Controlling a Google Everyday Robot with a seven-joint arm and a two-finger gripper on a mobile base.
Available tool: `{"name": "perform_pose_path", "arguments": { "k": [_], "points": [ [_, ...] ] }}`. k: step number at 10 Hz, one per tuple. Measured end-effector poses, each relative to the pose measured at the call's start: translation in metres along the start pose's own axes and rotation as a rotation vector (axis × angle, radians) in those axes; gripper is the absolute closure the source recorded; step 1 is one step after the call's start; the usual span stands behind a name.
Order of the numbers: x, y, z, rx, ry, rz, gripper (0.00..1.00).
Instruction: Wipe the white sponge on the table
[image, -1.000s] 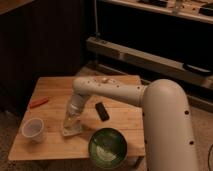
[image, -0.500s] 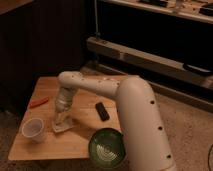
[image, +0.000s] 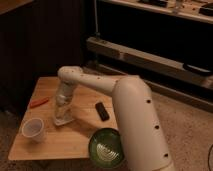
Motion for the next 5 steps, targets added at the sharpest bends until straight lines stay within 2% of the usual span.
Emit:
{"name": "perform_pose_path", "arguments": {
  "k": [1, 3, 5],
  "points": [
    [0.006, -0.005, -0.007, 0.017, 0.001, 0.008, 1.00],
    [0.036, -0.013, -0.024, 0.058, 0.000, 0.058, 1.00],
    [0.054, -0.012, -0.028, 0.076, -0.002, 0.095, 1.00]
  ]
}}
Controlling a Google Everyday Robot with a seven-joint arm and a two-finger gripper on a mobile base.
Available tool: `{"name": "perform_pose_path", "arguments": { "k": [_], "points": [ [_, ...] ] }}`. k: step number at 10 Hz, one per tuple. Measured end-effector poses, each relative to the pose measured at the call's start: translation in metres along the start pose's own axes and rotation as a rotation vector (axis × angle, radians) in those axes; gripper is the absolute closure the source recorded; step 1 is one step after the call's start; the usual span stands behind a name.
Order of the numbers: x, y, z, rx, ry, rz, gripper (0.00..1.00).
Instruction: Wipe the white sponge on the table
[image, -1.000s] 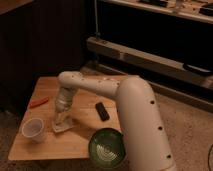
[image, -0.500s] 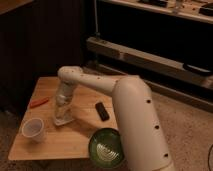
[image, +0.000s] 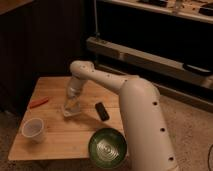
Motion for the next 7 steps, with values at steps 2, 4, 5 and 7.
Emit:
{"name": "perform_pose_path", "arguments": {
  "k": [2, 4, 5, 7],
  "points": [
    [0.019, 0.002, -0.009, 0.025, 0.000, 0.032, 1.00],
    [0.030, 0.010, -0.013, 0.050, -0.005, 0.054, 1.00],
    [0.036, 0.016, -0.015, 0.054, -0.007, 0.067, 1.00],
    [0.044, 0.030, -0.013, 0.050, -0.013, 0.090, 1.00]
  ]
}}
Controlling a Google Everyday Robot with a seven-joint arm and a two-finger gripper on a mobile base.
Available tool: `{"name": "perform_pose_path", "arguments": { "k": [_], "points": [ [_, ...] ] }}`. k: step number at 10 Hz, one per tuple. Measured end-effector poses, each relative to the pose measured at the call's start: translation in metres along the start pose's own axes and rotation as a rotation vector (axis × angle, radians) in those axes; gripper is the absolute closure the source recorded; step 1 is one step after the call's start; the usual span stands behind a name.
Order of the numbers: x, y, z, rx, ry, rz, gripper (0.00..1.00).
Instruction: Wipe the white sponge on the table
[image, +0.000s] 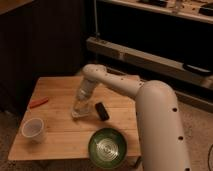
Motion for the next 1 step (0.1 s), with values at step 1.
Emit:
{"name": "perform_pose_path", "arguments": {
  "k": [1],
  "points": [
    [0.0000, 0.0096, 0.0027, -0.006, -0.004, 0.007, 1.00]
  ]
}}
